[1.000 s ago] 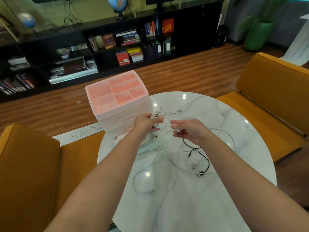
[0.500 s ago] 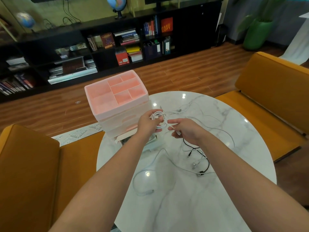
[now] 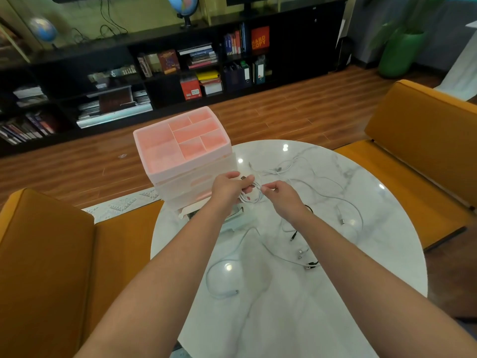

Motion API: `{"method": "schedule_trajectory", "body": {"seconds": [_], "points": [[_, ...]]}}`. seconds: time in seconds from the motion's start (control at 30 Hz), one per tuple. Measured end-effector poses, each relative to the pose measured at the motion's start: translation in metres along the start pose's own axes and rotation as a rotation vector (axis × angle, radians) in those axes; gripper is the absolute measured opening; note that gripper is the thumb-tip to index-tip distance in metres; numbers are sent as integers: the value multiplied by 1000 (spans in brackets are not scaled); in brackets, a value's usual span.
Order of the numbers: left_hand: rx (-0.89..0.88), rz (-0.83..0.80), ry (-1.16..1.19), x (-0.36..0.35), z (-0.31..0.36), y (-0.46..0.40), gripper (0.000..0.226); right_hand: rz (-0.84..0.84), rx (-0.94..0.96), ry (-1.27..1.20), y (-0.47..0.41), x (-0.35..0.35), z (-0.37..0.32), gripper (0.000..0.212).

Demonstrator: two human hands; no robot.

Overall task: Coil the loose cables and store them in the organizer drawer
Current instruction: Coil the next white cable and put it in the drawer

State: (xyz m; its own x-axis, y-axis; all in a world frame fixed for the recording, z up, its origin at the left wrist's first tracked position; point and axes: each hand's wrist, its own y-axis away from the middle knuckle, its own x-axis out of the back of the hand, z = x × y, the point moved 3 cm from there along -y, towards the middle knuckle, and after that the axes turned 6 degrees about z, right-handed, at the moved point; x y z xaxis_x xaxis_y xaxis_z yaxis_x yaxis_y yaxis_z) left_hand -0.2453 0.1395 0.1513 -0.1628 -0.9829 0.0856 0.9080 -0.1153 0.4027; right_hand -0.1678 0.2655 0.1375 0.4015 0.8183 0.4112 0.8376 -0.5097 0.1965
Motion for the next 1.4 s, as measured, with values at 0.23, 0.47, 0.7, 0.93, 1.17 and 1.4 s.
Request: {"method": "schedule_trajectory", "body": {"seconds": [0.23,0.47,0.7,0.93,1.17,1.4], "points": [[-70,103,-133,-3,-11,0,36,-150,-26,159,-1,3,0,33],[-47,14,-48,-4,-12,1,37,-210,-54,36,-2,10,3,34],[-34,5,144,0,-17,0,35,27,162,218,-5,7,11,19],[31,30,226,-8,-30,-4,32,111,-23,-34,-1,0,16,24],[33,6,248,-14,-45,-4,35,152,-271,-399,7,-13,19,8],[-101,75,98,-14,-44,1,27,119,-474,-748,8,-19,21,22]]}}
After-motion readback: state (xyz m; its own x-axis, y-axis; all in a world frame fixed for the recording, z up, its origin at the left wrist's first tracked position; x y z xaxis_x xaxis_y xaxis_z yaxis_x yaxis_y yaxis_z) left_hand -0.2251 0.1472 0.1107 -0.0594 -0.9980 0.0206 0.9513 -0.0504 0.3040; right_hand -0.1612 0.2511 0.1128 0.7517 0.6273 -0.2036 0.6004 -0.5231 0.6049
